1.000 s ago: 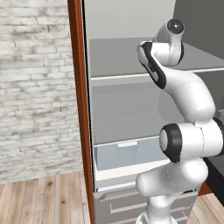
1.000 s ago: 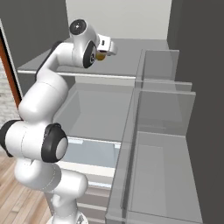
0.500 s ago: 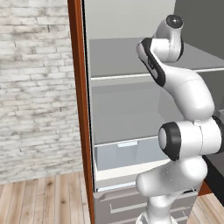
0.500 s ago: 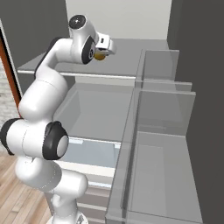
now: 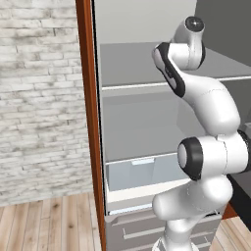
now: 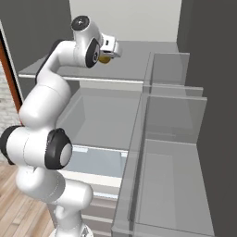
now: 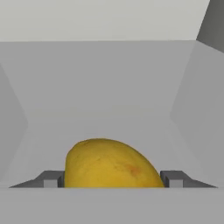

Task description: Retrieve a lemon from the fridge and place it on the cutting board with the fish.

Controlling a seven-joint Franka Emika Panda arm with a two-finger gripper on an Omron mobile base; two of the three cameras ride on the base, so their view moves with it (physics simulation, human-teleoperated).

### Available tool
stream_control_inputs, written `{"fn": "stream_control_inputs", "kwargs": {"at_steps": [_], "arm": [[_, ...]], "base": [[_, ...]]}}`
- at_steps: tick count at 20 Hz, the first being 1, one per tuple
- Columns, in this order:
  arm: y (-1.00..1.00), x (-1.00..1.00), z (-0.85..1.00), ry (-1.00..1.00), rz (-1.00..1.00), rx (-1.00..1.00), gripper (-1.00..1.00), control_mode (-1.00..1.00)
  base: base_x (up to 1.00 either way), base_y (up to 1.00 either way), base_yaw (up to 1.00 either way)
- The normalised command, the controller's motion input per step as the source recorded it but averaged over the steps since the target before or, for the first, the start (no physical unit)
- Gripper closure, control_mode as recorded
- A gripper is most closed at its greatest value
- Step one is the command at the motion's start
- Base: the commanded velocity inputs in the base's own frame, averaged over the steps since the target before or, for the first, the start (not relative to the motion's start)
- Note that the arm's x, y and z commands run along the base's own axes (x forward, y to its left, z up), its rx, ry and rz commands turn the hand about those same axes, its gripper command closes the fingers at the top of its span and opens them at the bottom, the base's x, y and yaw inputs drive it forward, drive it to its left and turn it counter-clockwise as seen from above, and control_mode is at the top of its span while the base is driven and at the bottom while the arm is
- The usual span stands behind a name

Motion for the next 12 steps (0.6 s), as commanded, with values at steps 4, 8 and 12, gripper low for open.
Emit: {"fn": "stream_control_inputs", "kwargs": {"at_steps": [4,8,12], "arm": [[0.16,-0.19,0.0,-0.24,-0.01,0.0,1.0,-1.0],[0.27,-0.77,0.18,-0.23,-0.07,0.01,1.0,-1.0],[0.27,-0.96,0.58,0.01,-0.07,0.05,1.0,-1.0]], "base": [[0.0,0.0,0.0],[0.0,0.0,0.0],[0.0,0.0,0.0]]}}
